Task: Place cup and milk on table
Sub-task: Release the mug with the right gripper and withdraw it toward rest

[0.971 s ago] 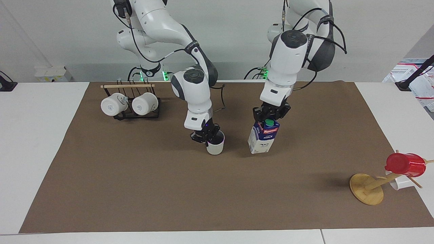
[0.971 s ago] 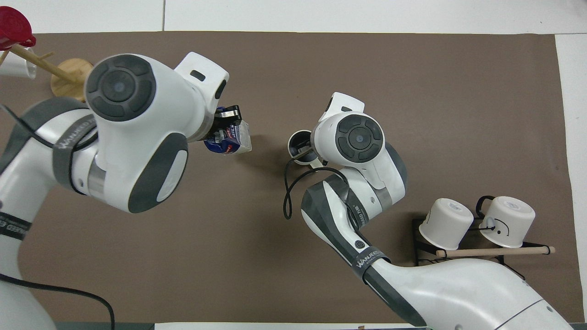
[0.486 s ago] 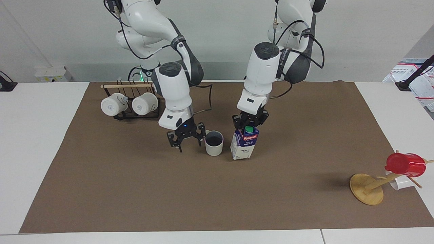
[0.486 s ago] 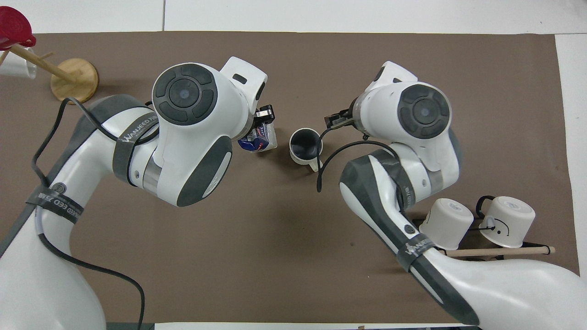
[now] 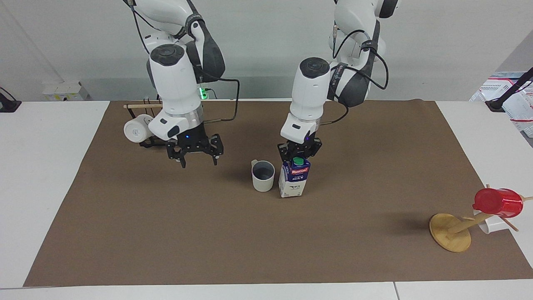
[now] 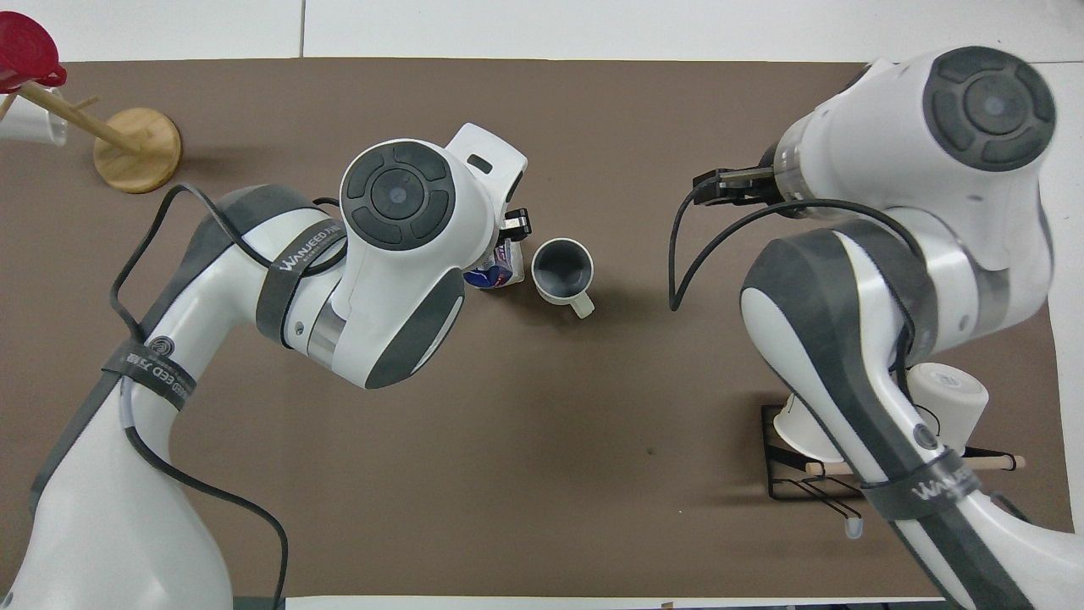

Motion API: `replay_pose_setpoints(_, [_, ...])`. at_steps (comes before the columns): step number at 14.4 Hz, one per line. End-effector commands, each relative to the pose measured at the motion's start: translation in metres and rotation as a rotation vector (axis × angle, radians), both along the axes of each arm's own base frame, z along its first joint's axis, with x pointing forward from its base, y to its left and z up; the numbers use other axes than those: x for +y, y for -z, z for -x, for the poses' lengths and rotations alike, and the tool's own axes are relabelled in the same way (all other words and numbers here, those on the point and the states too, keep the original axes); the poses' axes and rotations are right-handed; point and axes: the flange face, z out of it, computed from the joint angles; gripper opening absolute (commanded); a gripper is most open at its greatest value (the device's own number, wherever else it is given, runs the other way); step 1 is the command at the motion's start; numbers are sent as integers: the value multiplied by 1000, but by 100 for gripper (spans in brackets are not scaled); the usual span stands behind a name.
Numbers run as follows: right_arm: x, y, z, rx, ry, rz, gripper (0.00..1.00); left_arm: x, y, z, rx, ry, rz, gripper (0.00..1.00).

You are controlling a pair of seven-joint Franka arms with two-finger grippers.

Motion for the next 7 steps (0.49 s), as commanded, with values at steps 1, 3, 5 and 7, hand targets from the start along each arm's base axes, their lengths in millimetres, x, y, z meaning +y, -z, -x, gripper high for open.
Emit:
replay_pose_setpoints(1, [-42, -29, 1, 40, 94, 19, 100, -2, 1, 6, -1, 2, -31, 0])
replay_pose_setpoints(3, [-77, -56, 14, 58, 149, 17, 100, -5, 2, 12, 18, 9, -46, 0])
replay_pose_setpoints(5, [-112, -75, 30, 93, 198, 17, 100, -4, 3, 13, 34, 8, -58, 0])
replay_pose_setpoints(7, [-135, -91, 45, 130, 208, 25, 100, -3, 3, 15, 44, 8, -66, 0])
